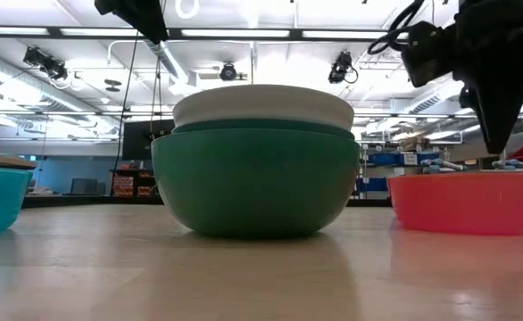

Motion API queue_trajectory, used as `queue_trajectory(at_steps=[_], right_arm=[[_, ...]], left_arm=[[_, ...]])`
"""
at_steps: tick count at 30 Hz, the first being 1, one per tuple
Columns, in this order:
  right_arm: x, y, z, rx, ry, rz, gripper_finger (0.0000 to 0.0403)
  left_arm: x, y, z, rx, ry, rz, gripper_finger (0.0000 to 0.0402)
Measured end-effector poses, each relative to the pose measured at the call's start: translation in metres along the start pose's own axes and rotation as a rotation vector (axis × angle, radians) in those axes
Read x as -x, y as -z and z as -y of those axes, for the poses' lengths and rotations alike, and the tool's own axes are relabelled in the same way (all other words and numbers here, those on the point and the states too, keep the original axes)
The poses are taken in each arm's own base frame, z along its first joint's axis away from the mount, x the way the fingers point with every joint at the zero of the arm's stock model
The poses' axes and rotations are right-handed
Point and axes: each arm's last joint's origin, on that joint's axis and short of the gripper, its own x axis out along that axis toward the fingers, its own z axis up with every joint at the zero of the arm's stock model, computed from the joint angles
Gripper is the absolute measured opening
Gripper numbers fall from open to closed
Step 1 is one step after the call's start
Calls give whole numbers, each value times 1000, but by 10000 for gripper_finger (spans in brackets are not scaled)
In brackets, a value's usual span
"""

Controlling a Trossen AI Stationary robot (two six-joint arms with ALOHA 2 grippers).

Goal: Nest bowls inside each other
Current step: Stack the orange bowl on top of the green bowl

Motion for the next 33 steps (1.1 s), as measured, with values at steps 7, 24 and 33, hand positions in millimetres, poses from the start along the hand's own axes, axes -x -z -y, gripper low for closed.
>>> queue_trajectory(at_steps=[7, 24, 33], right_arm=[[-15, -2, -7, 8, 35, -7, 147], [-54, -11, -11, 48, 170, -73, 120], [-45, -17, -7, 91, 107, -76, 4]], left_arm=[[0, 0, 0, 3, 0, 1, 144], [0, 0, 0, 4, 0, 0, 144], [0, 0, 0, 4, 0, 0, 144]])
